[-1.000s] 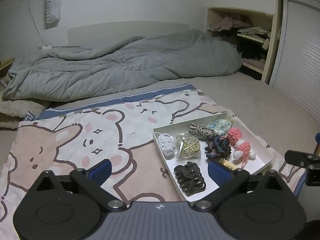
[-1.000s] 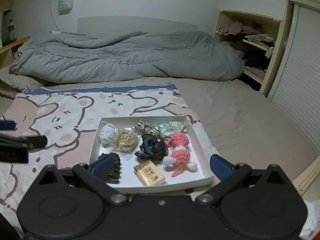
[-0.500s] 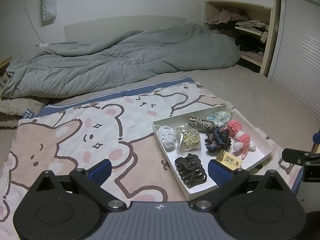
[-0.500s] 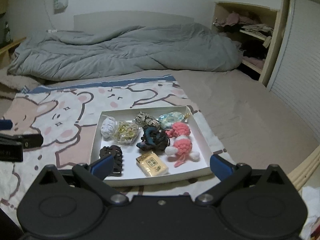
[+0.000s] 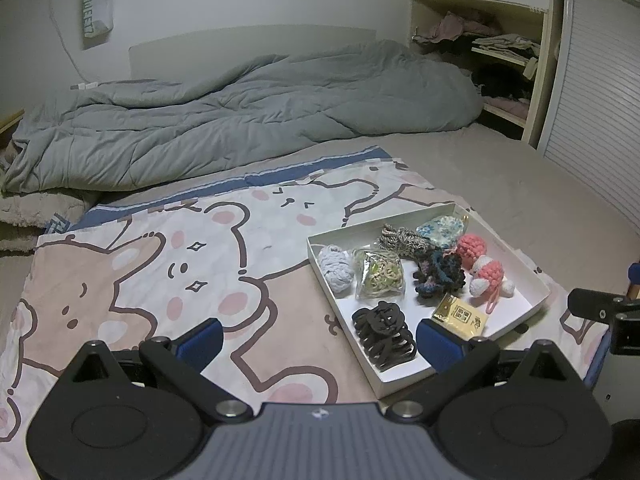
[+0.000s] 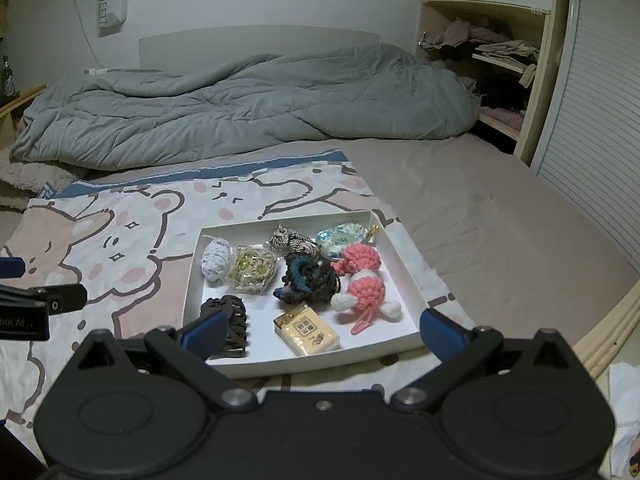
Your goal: Organize objects
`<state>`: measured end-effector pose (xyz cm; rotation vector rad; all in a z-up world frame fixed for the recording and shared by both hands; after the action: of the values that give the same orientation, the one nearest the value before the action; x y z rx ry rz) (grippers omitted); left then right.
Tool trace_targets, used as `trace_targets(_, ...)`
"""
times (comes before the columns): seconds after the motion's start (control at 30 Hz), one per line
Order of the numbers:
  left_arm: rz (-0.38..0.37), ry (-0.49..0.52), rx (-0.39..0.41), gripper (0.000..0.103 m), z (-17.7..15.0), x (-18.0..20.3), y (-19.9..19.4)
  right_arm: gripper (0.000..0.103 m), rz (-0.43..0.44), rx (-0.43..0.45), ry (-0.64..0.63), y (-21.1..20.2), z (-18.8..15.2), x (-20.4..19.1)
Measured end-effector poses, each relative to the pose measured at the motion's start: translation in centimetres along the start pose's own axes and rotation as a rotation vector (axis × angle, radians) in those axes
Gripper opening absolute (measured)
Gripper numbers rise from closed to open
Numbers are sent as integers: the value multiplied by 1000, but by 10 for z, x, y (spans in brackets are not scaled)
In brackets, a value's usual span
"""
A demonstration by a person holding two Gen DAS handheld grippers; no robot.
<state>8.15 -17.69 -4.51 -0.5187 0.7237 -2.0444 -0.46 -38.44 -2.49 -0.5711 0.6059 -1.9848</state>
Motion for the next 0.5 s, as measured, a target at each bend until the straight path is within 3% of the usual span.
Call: trace_targets(0.5, 2, 0, -1, 102, 0, 1, 0, 103, -5, 0, -5, 0, 0, -1)
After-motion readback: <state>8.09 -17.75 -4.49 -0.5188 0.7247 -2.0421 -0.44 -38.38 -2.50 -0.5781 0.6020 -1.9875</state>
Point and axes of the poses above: each gripper's, at about its wrist camera, not at the fingertips, and y roughly the way its jaws point, x to its right, z to its top, the point moved 9 cm from there along y, roughly the way its jaws point, and after that the axes turned 8 degrees about -z, right-handed, at the moved point
